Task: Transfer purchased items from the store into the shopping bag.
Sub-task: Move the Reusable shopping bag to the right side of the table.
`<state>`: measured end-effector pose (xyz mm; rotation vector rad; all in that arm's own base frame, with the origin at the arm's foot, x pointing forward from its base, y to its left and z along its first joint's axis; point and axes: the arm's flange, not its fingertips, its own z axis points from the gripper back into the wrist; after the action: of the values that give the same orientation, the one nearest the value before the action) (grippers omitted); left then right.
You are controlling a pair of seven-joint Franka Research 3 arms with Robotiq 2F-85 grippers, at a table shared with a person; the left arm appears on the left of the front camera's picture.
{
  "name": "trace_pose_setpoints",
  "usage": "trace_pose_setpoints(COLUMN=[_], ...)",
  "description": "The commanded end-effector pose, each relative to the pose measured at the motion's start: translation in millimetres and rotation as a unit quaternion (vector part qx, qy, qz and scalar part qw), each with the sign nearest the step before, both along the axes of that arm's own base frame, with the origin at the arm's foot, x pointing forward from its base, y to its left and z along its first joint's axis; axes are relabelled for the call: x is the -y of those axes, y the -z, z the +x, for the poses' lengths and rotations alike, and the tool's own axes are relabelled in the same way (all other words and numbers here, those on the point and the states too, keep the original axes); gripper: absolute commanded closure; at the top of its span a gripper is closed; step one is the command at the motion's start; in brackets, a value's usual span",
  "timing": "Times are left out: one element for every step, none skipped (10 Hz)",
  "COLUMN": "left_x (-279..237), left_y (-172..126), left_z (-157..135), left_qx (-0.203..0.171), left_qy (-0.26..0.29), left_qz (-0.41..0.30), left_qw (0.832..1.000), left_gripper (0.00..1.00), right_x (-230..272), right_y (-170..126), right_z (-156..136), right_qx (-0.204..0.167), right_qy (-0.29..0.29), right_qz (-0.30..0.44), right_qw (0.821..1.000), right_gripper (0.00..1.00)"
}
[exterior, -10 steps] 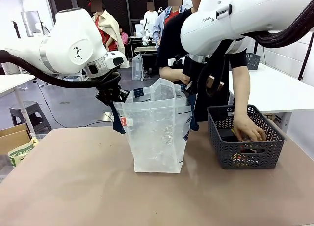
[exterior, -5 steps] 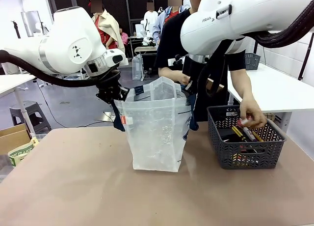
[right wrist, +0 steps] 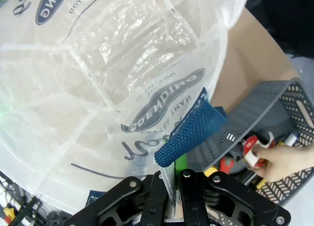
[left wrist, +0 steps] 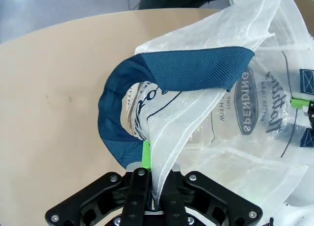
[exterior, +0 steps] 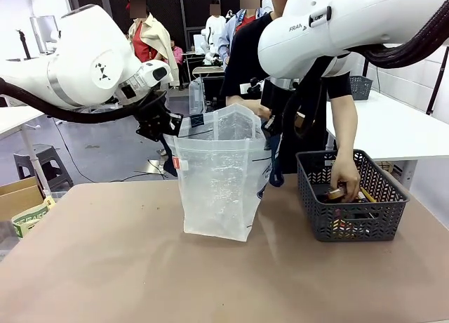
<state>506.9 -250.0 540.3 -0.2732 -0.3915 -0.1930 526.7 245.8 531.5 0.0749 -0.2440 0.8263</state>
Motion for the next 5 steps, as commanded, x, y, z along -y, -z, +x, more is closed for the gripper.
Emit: trace_pose_setpoints(left_x=[0.1, 2.6, 4.9, 6.0, 5.1], left_y=[8.1, 9.3, 10.7, 11.5, 12.9], left_z=[-7.2, -7.7, -7.4, -8.2, -8.0], left_qx=[-0.005, -0.009, -0.008, -0.012, -0.021], left_qy=[-0.01, -0.004, 0.003, 0.019, 0.022], left_qz=[-0.009, -0.008, -0.002, -0.005, -0.003], left_qw=[1.0, 1.0, 1.0, 1.0, 1.0], left_gripper=[1.0, 1.0, 1.0, 1.0, 1.0], right_x=[0.0, 0.0, 0.0, 0.0, 0.0], right_y=[-0.1, -0.1, -0.1, -0.1, -0.1], right_z=[1.1, 1.1, 1.1, 1.1, 1.1], right_qx=[-0.001, -0.001, -0.001, -0.001, -0.001], right_qy=[0.002, 0.002, 0.002, 0.002, 0.002], right_qz=[-0.002, -0.002, -0.002, -0.002, -0.002], right_qw=[1.0, 1.0, 1.0, 1.0, 1.0], right_gripper=[1.0, 1.0, 1.0, 1.0, 1.0])
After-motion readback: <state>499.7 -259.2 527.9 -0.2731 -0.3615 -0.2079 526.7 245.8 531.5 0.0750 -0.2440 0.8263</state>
